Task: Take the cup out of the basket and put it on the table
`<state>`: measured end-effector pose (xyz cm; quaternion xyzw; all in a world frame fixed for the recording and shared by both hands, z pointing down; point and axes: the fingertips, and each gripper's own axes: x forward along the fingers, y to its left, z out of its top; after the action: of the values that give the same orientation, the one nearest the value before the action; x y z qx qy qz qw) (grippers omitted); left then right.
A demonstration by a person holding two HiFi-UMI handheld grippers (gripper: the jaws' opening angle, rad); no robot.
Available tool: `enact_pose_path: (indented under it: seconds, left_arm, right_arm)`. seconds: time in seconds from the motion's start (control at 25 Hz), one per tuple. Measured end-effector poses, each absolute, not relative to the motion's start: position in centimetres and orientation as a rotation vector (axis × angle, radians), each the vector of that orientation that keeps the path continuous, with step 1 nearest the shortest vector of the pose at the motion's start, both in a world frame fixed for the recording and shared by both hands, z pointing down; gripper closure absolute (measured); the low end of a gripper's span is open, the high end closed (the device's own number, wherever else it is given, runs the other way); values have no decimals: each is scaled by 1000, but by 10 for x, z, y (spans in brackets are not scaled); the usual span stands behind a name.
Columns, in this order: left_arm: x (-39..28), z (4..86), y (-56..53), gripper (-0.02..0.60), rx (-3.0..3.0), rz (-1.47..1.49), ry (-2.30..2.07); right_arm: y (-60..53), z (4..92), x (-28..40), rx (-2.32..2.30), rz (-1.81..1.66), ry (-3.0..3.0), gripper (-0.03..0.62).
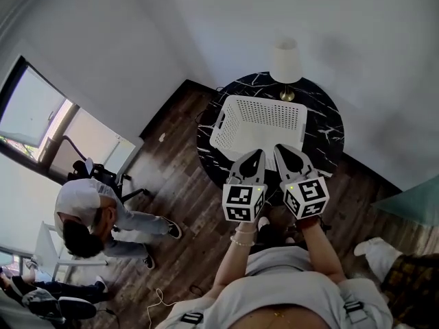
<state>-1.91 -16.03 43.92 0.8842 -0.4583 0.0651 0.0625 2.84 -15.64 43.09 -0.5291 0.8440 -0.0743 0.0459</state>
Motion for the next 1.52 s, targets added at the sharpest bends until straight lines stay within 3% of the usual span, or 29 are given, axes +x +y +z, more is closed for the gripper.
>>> enact_pose_path:
  seconds: [0.72, 1.52]
  left_arm:
    - [-46, 448, -242, 575, 2730, 200, -1237]
    - [-44, 464, -301, 575, 2604, 224, -1319]
  right_arm:
    - [-234, 441, -4, -1742, -233, 2520, 583]
    - [-294, 460, 10, -1693, -333, 2595, 583]
